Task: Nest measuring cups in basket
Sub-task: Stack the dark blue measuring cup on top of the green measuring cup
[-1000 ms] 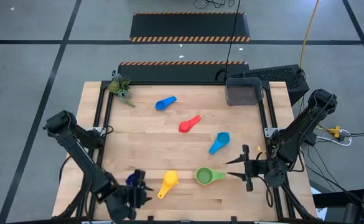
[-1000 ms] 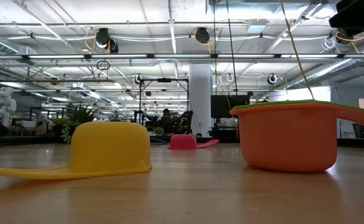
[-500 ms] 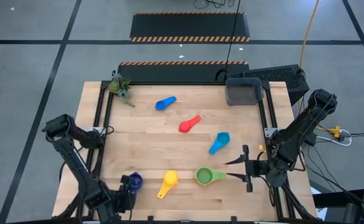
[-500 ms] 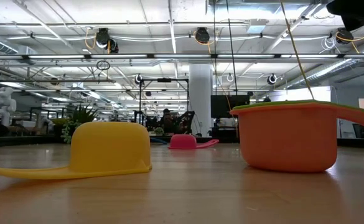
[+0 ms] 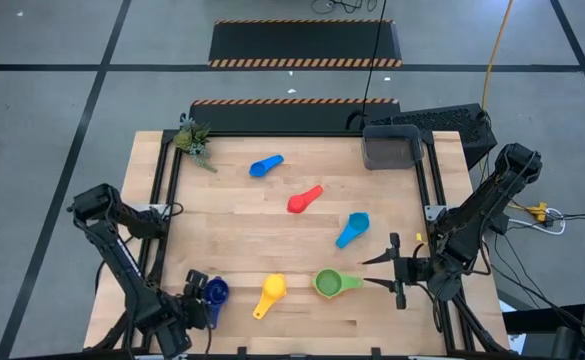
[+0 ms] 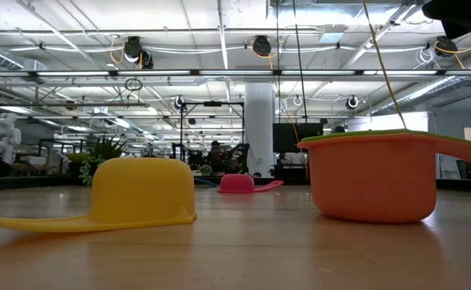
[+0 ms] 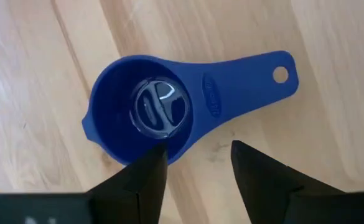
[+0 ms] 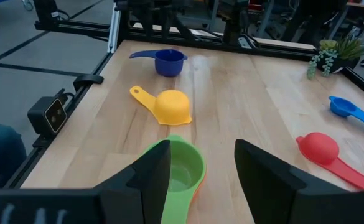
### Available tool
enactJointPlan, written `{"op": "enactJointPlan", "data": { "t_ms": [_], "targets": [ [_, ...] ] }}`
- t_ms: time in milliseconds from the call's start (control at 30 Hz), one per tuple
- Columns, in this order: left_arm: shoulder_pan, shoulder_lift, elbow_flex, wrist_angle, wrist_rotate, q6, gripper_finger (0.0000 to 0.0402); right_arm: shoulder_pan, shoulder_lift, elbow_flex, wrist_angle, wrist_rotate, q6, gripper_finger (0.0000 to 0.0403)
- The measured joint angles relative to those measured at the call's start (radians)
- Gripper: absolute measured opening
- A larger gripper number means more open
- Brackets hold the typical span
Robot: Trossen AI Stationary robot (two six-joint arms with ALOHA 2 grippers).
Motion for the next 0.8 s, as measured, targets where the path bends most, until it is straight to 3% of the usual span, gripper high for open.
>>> {"op": "enactJointPlan", "data": {
  "t_ms": [167, 333, 567, 800],
  "targets": [
    [0.019, 0.000, -0.057, 0.006, -0.001, 0.010, 0.0201, 0.000, 0.000, 0.000, 0.000, -0.004, -0.003, 0.0174],
    [0.022, 0.000, -0.098, 0.096, -0.001, 0.070, 0.0184, 0.001, 0.000, 0.000, 0.000, -0.005, -0.003, 0.0174],
    [0.025, 0.000, -0.133, 0.229, -0.006, 0.127, 0.0111, 0.001, 0.000, 0.000, 0.000, -0.006, -0.020, 0.0174],
    [0.047, 0.000, -0.142, 0.245, -0.013, 0.096, 0.0017, 0.001, 0.000, 0.000, -0.001, -0.004, -0.021, 0.0173]
  ]
}}
